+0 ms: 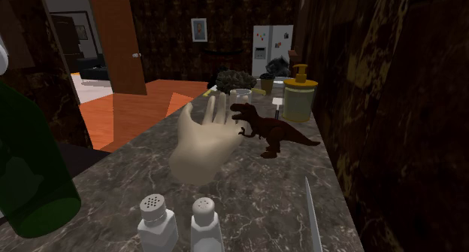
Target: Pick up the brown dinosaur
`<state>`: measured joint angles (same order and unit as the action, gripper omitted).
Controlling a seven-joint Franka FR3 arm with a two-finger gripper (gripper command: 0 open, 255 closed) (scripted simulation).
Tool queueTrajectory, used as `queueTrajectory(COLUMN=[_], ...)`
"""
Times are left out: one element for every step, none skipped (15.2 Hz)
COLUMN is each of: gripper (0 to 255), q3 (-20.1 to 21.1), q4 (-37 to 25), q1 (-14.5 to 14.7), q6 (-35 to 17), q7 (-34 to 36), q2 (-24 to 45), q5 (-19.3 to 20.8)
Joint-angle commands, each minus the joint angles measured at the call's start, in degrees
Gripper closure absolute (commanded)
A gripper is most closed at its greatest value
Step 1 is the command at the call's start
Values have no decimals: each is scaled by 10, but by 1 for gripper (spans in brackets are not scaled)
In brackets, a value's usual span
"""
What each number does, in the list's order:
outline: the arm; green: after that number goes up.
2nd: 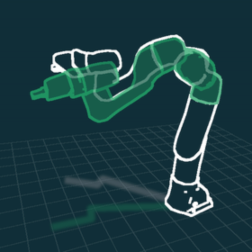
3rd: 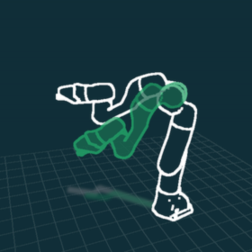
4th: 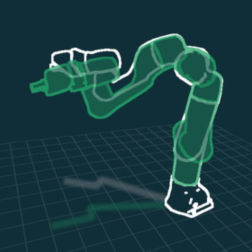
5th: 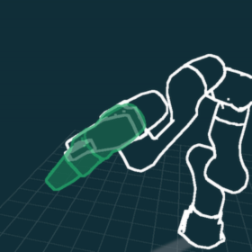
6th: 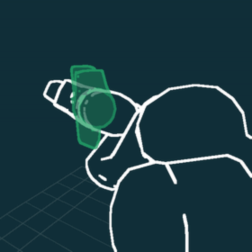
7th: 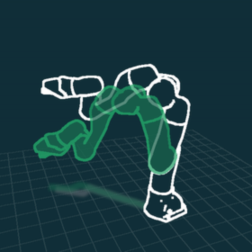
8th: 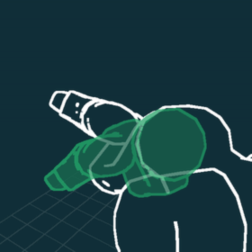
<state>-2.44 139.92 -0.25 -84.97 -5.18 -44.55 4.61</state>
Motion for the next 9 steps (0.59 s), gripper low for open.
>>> queueTrajectory(gripper=[0,0,0,0,0,0,0,0,0], q3=[0,5,9,14,19,23,28,32,37], q4=[0,1,1,0,-1,-3,-6,-9,-13], q1=[0,4,8,13,17,21,25,29,33], q6=[0,-16,-32,-48,-63,-79,-94,-109,-124], q7=[0,6,12,18,23,28,33,38,42], q2=[0,14,29,44,60,77,93,110,128], q5=[0,-7,-15,-22,-29,-35,-41,-48,-53])
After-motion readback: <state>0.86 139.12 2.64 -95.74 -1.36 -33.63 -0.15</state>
